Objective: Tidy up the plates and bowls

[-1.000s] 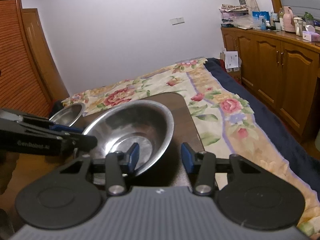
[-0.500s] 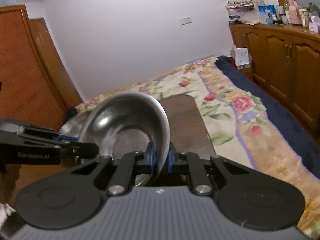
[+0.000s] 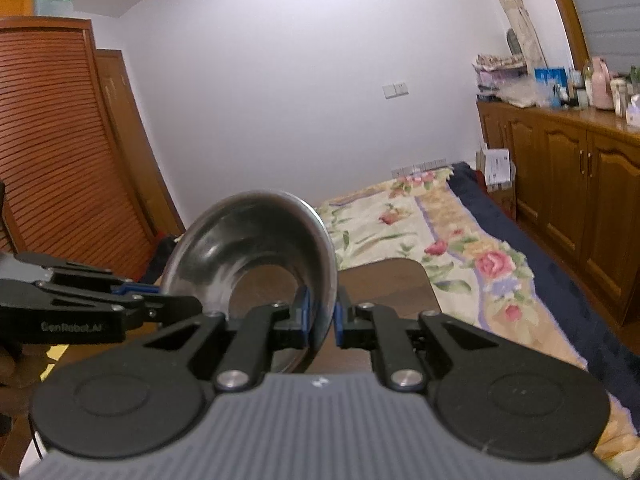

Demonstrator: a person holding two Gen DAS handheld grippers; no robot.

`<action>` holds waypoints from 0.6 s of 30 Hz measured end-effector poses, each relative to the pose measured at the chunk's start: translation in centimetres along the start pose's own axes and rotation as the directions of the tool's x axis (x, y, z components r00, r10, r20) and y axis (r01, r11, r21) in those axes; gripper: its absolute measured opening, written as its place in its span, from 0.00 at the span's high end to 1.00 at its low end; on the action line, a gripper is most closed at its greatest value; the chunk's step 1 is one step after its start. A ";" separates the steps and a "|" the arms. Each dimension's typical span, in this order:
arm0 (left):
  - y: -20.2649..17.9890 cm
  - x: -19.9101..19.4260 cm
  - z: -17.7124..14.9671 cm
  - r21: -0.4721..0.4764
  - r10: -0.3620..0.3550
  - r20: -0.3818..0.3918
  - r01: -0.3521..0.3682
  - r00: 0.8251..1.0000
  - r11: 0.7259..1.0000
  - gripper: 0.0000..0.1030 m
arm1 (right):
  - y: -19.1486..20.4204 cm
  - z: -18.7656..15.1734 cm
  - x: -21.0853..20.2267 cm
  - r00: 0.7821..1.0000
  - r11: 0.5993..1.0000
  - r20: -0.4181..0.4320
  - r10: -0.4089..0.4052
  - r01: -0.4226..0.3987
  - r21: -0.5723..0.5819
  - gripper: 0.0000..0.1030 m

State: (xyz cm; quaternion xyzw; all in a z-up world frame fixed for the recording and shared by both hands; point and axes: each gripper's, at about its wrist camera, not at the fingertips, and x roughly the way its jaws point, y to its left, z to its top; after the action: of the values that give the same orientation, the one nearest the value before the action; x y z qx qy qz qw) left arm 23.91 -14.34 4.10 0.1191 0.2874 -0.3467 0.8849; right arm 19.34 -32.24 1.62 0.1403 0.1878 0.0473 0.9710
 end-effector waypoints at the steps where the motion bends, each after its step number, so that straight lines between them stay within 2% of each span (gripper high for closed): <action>1: 0.0 -0.5 -0.2 0.000 0.001 0.005 -0.001 1.000 1.000 0.81 | 0.2 0.0 -0.2 1.000 1.000 0.004 0.001 -0.001 -0.006 0.87; 10: -0.8 -3.7 -2.2 0.008 0.027 0.028 -0.027 0.999 1.000 0.82 | 1.7 -1.0 -1.8 1.000 0.999 0.016 0.021 -0.020 -0.024 0.87; 18: -1.1 -5.5 -4.6 -0.031 0.043 0.023 -0.042 0.999 0.999 0.81 | 2.5 -2.1 -2.6 0.999 0.999 0.002 0.040 -0.040 -0.033 0.87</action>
State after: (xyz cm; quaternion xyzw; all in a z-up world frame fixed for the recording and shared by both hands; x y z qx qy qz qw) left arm 17.92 -10.26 3.63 0.1075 0.2795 -0.3248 0.8971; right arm 16.03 -29.67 1.41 0.1282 0.1831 0.0695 0.9722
